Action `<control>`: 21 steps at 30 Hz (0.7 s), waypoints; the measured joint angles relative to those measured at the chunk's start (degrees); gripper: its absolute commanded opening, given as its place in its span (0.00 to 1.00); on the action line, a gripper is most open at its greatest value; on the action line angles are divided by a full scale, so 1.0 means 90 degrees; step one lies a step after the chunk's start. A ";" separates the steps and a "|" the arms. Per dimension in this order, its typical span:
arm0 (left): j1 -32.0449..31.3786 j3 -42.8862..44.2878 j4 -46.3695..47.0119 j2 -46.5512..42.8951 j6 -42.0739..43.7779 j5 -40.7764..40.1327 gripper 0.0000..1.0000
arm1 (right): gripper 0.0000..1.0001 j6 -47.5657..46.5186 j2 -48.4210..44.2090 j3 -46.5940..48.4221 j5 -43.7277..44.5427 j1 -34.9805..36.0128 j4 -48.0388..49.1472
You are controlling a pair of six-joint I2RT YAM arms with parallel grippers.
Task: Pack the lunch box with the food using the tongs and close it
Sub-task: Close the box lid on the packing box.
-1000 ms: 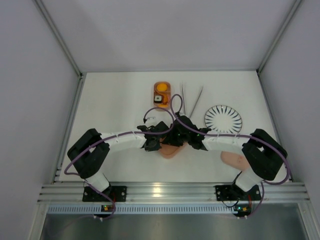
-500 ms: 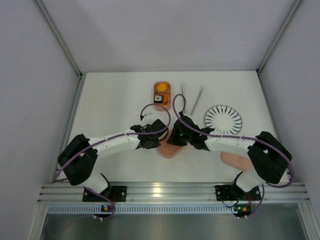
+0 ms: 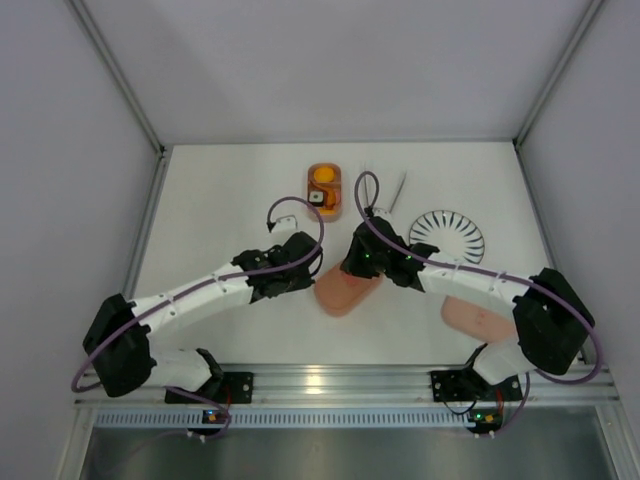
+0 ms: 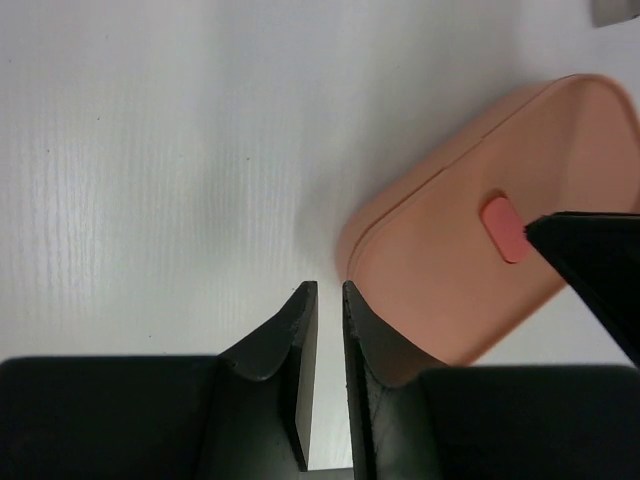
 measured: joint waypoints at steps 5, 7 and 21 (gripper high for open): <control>0.0000 0.0493 -0.0005 -0.0146 0.0386 0.0168 0.21 | 0.14 -0.0095 -0.0034 0.0010 0.0180 -0.0051 -0.0199; -0.0007 0.0627 0.0019 -0.0078 0.0534 0.0253 0.21 | 0.14 -0.0146 -0.0061 0.0015 0.0306 -0.0080 -0.0328; -0.0311 0.0838 0.0641 0.1763 0.1156 0.0988 0.22 | 0.15 -0.0333 -0.0216 -0.0005 0.0678 -0.0551 -0.0641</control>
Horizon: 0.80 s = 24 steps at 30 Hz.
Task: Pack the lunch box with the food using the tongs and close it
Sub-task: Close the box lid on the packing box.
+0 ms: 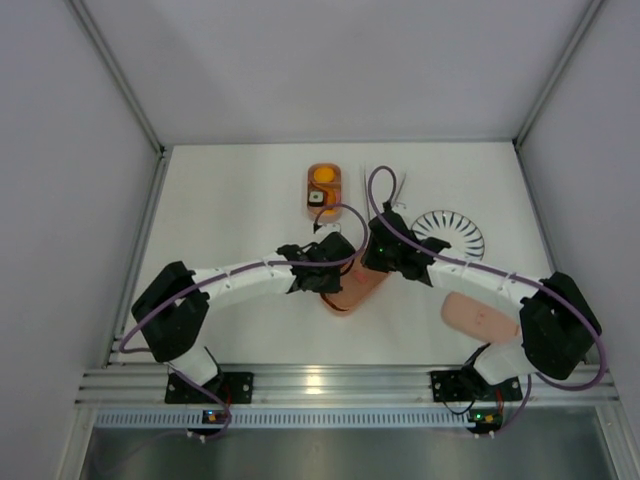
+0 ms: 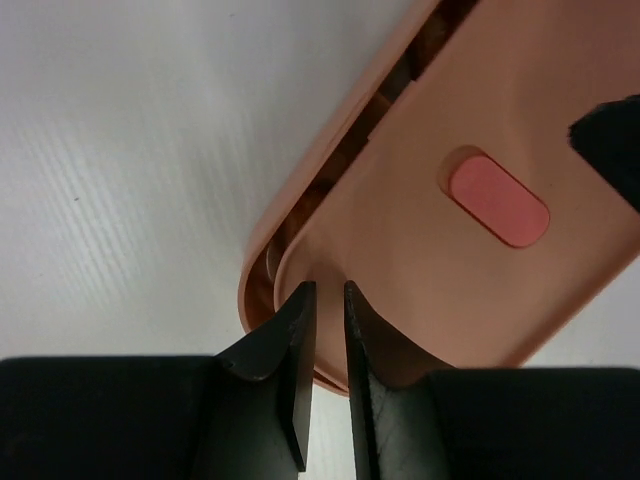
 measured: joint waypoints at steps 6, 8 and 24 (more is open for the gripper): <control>-0.0075 -0.0056 0.0500 0.0114 -0.0095 0.0180 0.24 | 0.15 -0.0032 0.0012 -0.0141 -0.0007 -0.0051 0.0005; -0.0070 -0.0109 0.0495 0.0117 -0.0117 0.0180 0.24 | 0.15 -0.0039 0.0012 -0.0180 -0.0012 -0.0053 0.0000; -0.0109 -0.0284 0.0024 -0.0668 0.0007 -0.0165 0.39 | 0.15 -0.0119 -0.0097 -0.0177 0.0092 -0.0063 -0.0112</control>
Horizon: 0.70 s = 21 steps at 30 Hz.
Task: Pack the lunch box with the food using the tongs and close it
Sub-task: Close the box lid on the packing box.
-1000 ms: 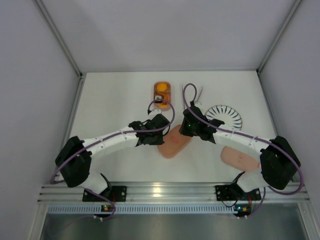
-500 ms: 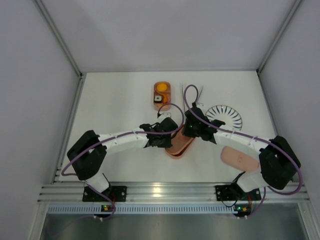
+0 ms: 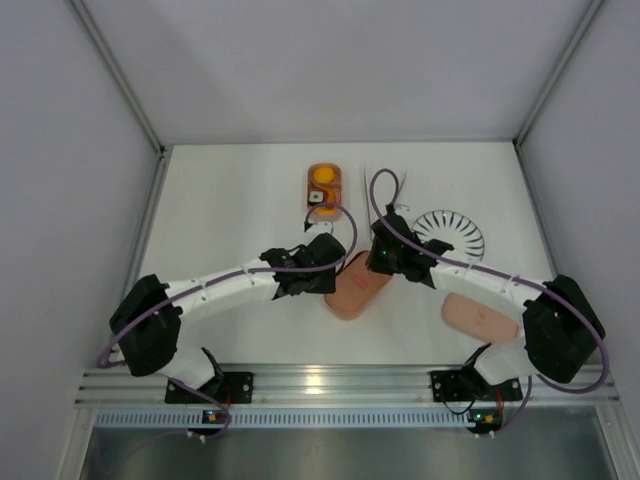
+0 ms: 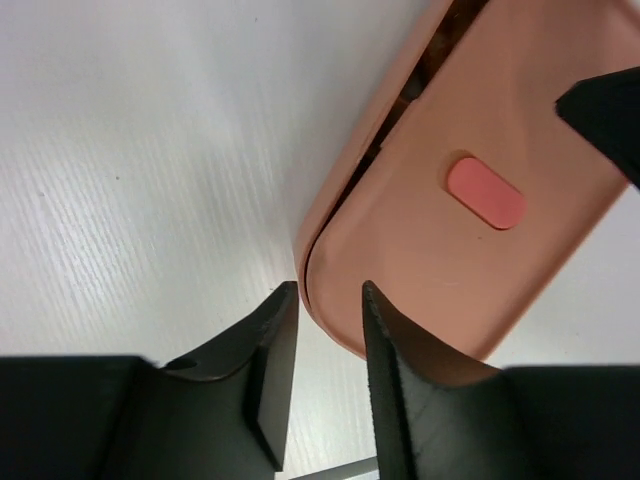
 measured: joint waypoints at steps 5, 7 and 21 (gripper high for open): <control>0.0000 -0.0010 0.0005 -0.0668 0.0177 -0.0172 0.40 | 0.16 -0.0073 -0.0182 0.0002 0.0141 -0.0002 -0.0121; 0.0000 -0.0010 -0.0019 -0.0782 0.0185 -0.0209 0.40 | 0.16 -0.0112 -0.0255 0.0002 0.0250 -0.0029 -0.0209; -0.0112 -0.1086 -0.0109 -0.1593 -0.0029 0.0561 0.40 | 0.22 -0.0772 -0.0248 0.0002 0.0185 -0.1489 -0.0311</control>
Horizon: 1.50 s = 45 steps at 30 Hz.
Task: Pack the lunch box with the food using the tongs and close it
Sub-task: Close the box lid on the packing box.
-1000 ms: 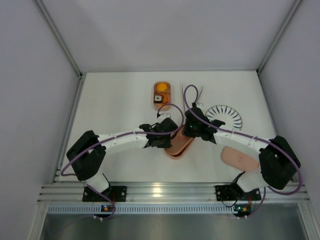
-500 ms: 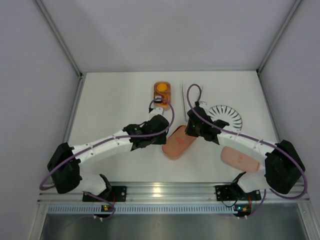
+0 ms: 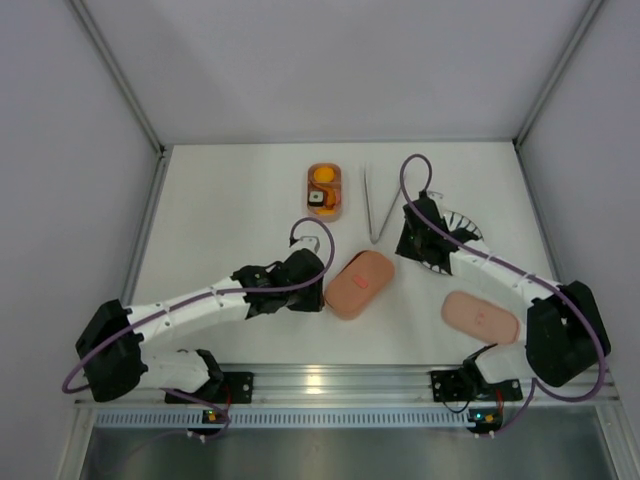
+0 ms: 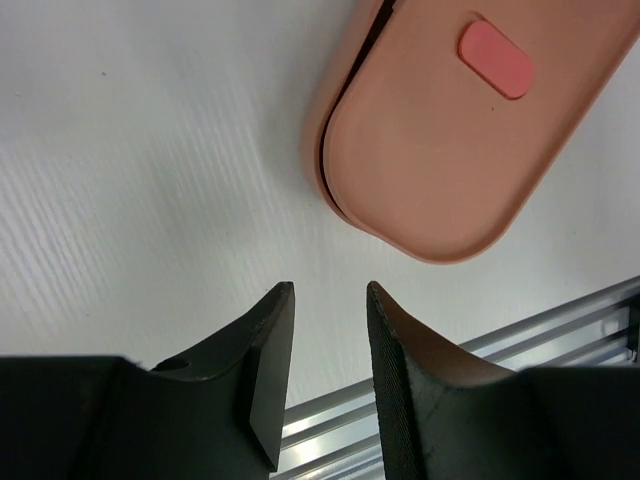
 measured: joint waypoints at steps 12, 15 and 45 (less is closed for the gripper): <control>-0.0027 -0.0423 0.0478 -0.0070 -0.0063 0.0755 0.40 | 0.22 -0.0236 0.0216 -0.0221 -0.0860 -0.0012 0.0119; -0.0027 -0.0423 0.0568 -0.0041 -0.0075 0.0814 0.40 | 0.22 -0.0270 0.0318 -0.0240 -0.1073 -0.0012 0.0219; -0.0024 -0.0423 0.0979 0.0406 -0.0078 0.1073 0.40 | 0.25 -0.0418 0.0114 -0.0199 -0.1243 -0.0012 0.0398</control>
